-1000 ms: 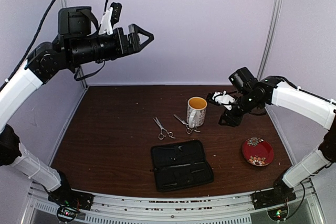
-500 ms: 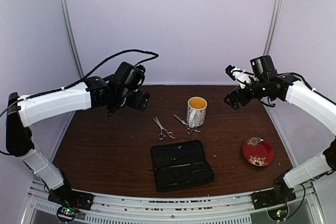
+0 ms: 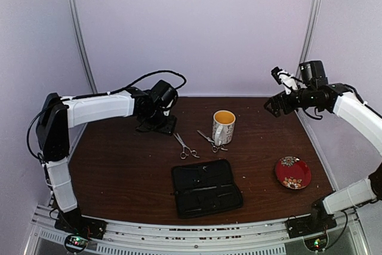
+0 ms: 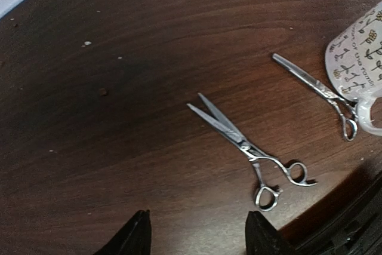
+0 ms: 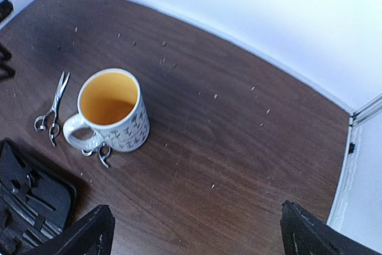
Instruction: Sort the hair-cutting tools
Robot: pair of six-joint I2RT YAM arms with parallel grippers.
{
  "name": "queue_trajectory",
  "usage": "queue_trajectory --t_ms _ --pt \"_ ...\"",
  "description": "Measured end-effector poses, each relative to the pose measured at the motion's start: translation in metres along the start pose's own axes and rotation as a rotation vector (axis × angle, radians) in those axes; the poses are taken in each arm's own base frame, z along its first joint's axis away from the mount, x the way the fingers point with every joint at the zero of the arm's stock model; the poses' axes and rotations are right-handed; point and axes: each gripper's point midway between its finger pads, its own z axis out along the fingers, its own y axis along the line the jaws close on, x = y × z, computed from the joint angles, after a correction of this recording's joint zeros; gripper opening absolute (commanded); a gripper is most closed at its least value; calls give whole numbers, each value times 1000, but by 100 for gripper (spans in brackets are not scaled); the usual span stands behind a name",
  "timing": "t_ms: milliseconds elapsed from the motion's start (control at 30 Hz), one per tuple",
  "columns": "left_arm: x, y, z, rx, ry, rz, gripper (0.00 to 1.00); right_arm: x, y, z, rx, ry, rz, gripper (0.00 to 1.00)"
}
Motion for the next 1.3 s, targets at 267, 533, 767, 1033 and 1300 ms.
queue_trajectory --t_ms 267,533,767,1033,1300 --pt "-5 -36 34 90 95 -103 58 -18 13 -14 -44 -76 -8 72" --pt "22 -43 63 81 220 -185 59 28 49 15 -139 61 -90 72" --pt "23 -50 72 89 244 -220 57 26 55 12 -164 45 -140 71" --pt "25 -57 91 89 267 -256 50 29 57 11 -179 56 -162 71" --pt "18 -65 107 64 278 -232 48 31 60 11 -198 60 -171 71"
